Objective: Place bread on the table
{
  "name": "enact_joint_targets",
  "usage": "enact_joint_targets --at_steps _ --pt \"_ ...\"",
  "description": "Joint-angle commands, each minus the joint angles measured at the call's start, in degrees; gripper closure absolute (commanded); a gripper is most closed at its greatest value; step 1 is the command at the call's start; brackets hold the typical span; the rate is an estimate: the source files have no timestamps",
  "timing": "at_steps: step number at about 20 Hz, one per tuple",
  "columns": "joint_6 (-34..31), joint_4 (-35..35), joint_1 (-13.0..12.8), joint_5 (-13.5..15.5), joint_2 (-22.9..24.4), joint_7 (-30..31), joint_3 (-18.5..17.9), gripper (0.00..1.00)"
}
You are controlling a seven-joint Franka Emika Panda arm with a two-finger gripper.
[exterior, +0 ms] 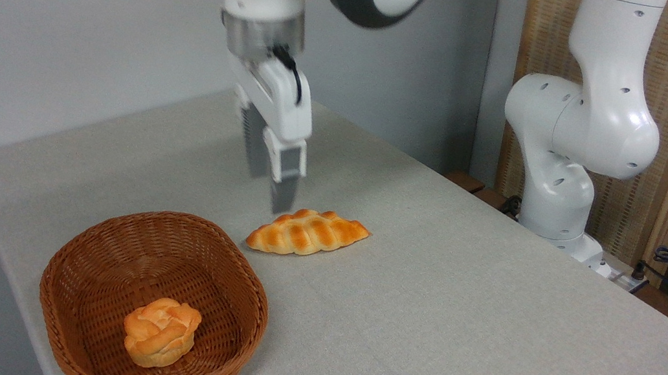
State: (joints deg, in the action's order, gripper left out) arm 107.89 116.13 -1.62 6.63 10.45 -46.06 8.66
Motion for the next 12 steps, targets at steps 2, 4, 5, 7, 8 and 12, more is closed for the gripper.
enact_joint_targets --at_steps 2,4,5,7,8,12 --pt "-6.01 -15.91 -0.14 -1.17 -8.07 6.86 -2.67 0.0" --pt "-9.09 -21.97 -0.06 -1.44 -10.88 6.69 -4.17 0.0" --pt "-10.41 -24.7 -0.05 -1.44 -12.28 6.69 -4.7 0.0" --pt "-11.91 -27.62 0.03 -1.44 -13.26 6.69 -5.49 0.0" --pt "-12.87 -28.41 0.03 -1.44 -13.35 6.69 -5.67 0.0" --pt "-13.85 -28.33 0.12 -1.53 -13.35 6.25 -5.58 0.0"
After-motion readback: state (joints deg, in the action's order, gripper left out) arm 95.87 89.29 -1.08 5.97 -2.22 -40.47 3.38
